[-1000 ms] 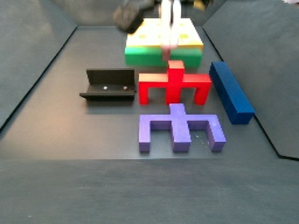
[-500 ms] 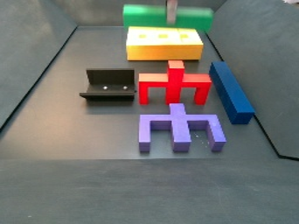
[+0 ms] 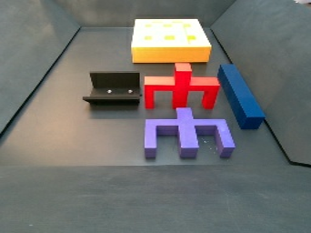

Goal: Pick up the green object. Move up. Move to above the board. Insert the green object.
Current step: Move to above the board.

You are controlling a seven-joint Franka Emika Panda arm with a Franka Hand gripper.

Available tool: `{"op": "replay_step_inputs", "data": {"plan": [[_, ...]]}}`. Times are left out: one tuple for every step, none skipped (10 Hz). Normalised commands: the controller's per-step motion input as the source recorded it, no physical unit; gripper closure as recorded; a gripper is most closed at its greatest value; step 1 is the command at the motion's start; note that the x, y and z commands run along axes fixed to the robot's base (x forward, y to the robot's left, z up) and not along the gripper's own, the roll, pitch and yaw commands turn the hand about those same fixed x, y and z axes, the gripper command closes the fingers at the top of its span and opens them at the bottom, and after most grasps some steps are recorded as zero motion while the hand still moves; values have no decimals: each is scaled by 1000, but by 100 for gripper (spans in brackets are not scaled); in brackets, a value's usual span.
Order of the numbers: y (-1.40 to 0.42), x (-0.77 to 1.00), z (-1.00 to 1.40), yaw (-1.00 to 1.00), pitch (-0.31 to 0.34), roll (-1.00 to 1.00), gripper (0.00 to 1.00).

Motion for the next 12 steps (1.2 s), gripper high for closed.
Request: {"op": "replay_step_inputs", "data": {"plan": [[3, 25, 171, -9, 72, -62, 100], [-1400, 107, 332, 1000, 41, 12, 100], [-1400, 101, 304, 1000, 39, 15, 100], [-1400, 111, 310, 1000, 46, 31, 100], [-1400, 151, 315, 1000, 52, 22, 100], [-983, 153, 216, 1000, 65, 23, 100], [-623, 140, 143, 1000, 74, 26, 100], [-319, 113, 82, 1000, 85, 30, 100], [-245, 93, 69, 1000, 88, 33, 100], [-140, 73, 48, 1000, 97, 39, 100], [-102, 74, 36, 1000, 105, 42, 100], [-67, 78, 27, 1000, 114, 45, 100]]}}
